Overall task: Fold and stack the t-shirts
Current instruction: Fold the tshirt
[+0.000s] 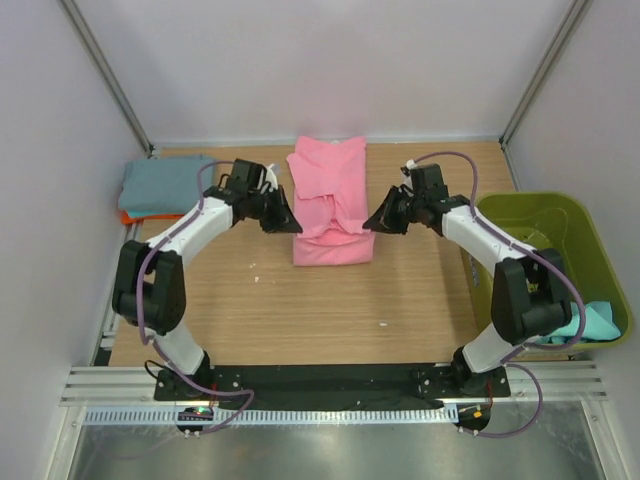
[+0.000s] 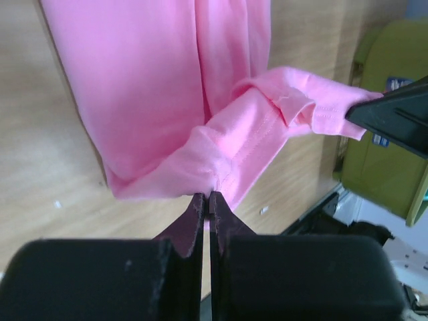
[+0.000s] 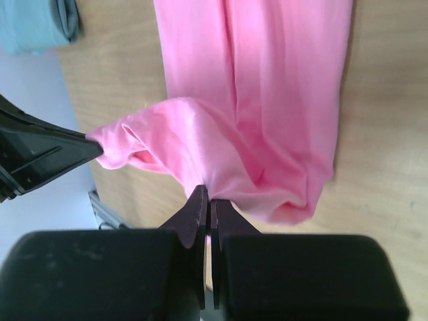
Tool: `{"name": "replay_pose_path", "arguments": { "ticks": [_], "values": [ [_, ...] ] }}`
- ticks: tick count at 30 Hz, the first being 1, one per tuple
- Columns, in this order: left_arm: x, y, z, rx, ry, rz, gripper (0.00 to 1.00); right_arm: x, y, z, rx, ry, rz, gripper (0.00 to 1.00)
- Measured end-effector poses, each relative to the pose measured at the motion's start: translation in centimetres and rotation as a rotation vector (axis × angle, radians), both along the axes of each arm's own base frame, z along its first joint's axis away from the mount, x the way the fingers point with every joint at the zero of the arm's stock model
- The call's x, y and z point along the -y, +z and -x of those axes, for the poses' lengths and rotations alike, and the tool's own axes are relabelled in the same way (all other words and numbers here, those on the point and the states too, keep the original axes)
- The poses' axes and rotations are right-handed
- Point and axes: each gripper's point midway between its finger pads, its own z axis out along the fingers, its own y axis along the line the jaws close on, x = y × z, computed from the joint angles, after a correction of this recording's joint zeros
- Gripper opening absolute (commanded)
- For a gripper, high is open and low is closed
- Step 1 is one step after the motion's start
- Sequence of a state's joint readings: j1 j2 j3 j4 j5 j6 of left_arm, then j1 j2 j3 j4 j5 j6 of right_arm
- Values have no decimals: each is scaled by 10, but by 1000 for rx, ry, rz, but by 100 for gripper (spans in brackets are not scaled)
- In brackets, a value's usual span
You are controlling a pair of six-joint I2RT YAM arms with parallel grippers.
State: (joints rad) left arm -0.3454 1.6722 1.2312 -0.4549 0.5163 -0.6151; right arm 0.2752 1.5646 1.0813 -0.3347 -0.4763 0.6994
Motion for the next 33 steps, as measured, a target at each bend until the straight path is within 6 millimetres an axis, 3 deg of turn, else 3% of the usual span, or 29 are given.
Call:
{"name": "replay_pose_path", "arguments": {
  "ticks": [4,10,17,18,19,20,22,25,28,31,33],
  "values": [
    [-4,-5,-46,15,21,-9,0,4,-9,-39,23,-15,17,2],
    [-6,-28,-107,18,40,-23,0,3,-34,-90,42,-5,51,2],
    [3,-37,-166,74,40,-23,0,-8,-46,-165,110,5,51,1],
    [4,-35,-174,89,41,-20,0,-9,-46,-174,122,5,50,5],
    [4,-36,-181,101,44,-22,2,-11,-46,-183,135,6,48,16],
    [5,-35,-187,112,49,-24,16,-12,-47,-190,145,5,47,36],
    [2,-37,-194,124,60,-35,37,-13,-48,-201,161,2,52,48],
    [-6,-43,-196,107,93,-66,50,-10,-51,-204,163,-1,60,58],
    [-14,-47,-190,83,112,-94,63,-1,-48,-204,166,-9,67,60],
    [-26,-47,-164,19,116,-119,72,22,-45,-183,122,-36,73,60],
    [-33,-43,-140,-24,110,-115,72,39,-41,-162,87,-54,72,59]
  ]
}}
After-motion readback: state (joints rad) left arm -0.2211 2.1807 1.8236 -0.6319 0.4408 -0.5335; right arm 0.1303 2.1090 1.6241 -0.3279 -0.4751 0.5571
